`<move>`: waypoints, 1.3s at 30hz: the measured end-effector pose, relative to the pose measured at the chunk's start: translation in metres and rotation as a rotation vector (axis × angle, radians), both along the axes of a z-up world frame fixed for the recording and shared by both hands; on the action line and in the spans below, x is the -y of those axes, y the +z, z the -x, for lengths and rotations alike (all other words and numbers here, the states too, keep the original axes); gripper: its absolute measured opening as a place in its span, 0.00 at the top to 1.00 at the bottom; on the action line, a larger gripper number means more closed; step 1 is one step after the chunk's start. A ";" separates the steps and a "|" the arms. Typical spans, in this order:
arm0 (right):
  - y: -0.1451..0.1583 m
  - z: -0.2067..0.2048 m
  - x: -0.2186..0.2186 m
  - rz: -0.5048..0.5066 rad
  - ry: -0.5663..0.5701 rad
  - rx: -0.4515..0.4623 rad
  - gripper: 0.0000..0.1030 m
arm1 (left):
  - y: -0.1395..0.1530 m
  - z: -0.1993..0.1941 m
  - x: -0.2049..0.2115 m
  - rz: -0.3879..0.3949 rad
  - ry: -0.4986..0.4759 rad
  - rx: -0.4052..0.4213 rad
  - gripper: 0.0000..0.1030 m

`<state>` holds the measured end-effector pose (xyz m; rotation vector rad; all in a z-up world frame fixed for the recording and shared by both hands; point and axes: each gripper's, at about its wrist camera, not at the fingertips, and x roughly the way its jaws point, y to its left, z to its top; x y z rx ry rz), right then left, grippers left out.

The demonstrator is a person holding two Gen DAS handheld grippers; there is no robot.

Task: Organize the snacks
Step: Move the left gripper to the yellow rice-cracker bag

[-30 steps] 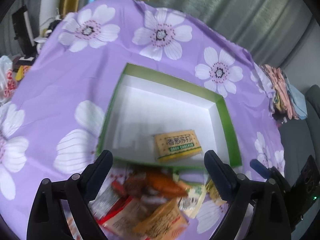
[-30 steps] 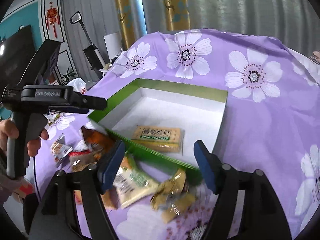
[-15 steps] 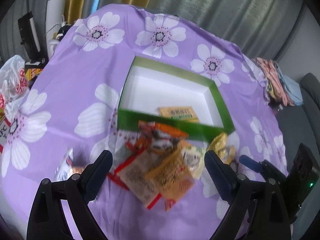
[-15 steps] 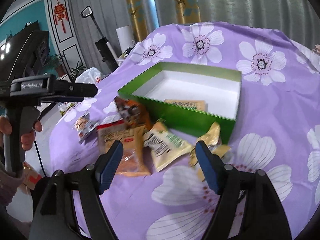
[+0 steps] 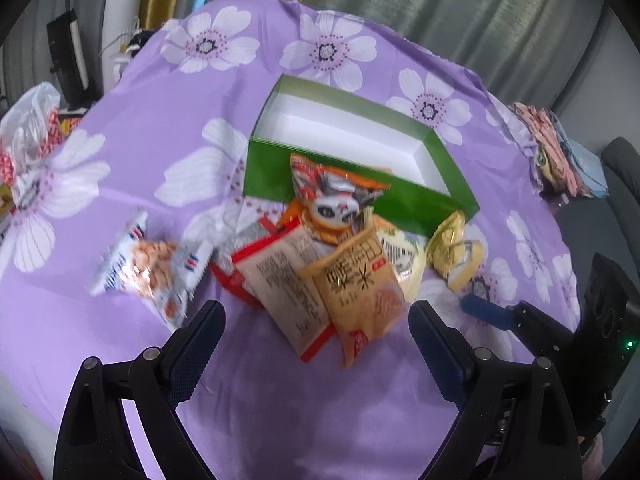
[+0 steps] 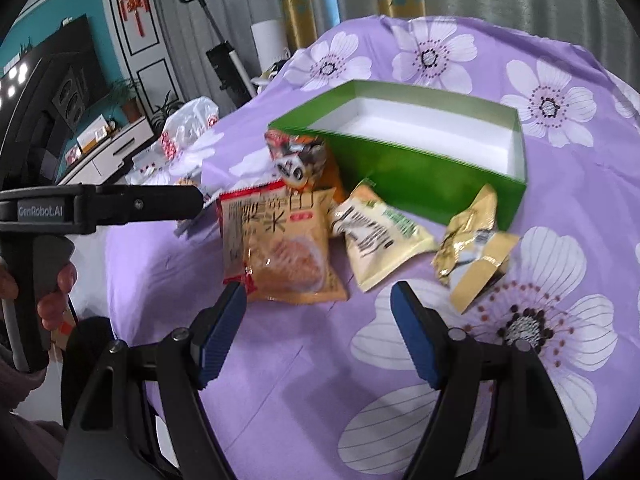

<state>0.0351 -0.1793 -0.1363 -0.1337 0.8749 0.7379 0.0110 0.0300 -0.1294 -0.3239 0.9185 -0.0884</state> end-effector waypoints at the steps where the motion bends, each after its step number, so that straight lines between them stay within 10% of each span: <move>1: -0.002 0.001 -0.001 0.000 0.002 -0.003 0.27 | -0.003 0.001 0.000 0.004 0.006 0.001 0.10; 39: -0.037 -0.024 -0.032 -0.045 0.122 -0.088 0.30 | -0.027 -0.030 0.042 -0.075 -0.093 -0.025 0.15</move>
